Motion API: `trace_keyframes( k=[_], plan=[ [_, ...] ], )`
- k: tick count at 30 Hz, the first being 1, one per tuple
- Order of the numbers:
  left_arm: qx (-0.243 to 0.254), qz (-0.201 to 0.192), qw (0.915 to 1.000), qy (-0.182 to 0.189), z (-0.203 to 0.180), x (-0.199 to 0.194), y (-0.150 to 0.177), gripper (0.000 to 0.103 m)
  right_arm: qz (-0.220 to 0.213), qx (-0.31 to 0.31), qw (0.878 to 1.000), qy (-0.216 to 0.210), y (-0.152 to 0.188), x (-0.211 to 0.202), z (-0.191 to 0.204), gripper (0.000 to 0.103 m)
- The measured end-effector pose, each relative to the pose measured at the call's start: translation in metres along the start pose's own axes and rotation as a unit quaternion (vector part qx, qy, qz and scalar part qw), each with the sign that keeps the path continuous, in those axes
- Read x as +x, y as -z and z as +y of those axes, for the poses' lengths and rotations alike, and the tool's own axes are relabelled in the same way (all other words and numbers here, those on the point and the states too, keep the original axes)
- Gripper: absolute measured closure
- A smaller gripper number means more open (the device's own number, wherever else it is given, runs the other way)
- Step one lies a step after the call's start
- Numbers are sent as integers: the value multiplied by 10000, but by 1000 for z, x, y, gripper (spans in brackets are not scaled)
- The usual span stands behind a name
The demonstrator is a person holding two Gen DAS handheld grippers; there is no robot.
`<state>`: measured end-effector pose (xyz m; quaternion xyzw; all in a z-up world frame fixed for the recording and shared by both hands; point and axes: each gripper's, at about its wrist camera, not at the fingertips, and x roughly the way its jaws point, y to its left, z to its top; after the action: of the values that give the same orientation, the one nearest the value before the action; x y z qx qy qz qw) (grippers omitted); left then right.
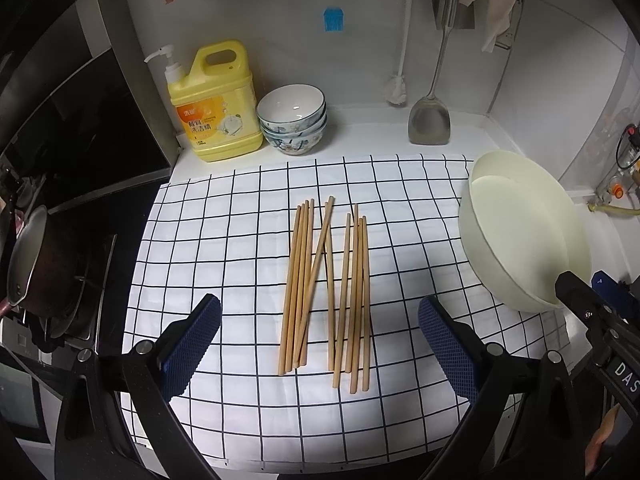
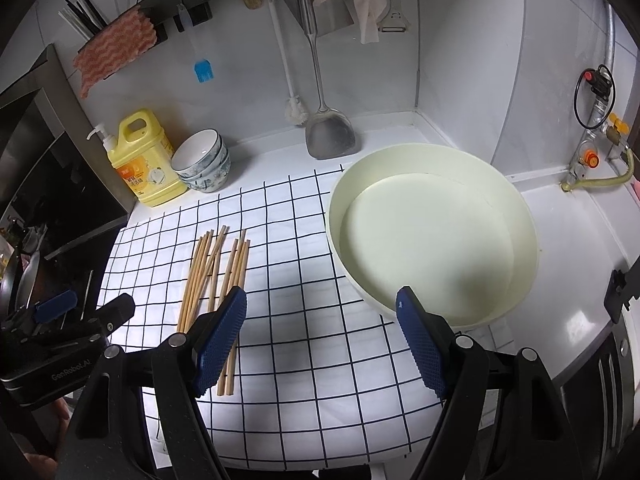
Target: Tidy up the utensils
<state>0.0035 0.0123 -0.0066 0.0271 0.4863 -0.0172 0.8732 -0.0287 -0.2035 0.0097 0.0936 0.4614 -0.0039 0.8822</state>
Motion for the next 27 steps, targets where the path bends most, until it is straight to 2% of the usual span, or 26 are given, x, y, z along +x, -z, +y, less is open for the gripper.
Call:
trace_keyframes(
  k=[27],
  plan=[
    [-42,-62,10000,39,4,-1,-3,6,11,-8,10000,54,1,0,0,29]
  ],
)
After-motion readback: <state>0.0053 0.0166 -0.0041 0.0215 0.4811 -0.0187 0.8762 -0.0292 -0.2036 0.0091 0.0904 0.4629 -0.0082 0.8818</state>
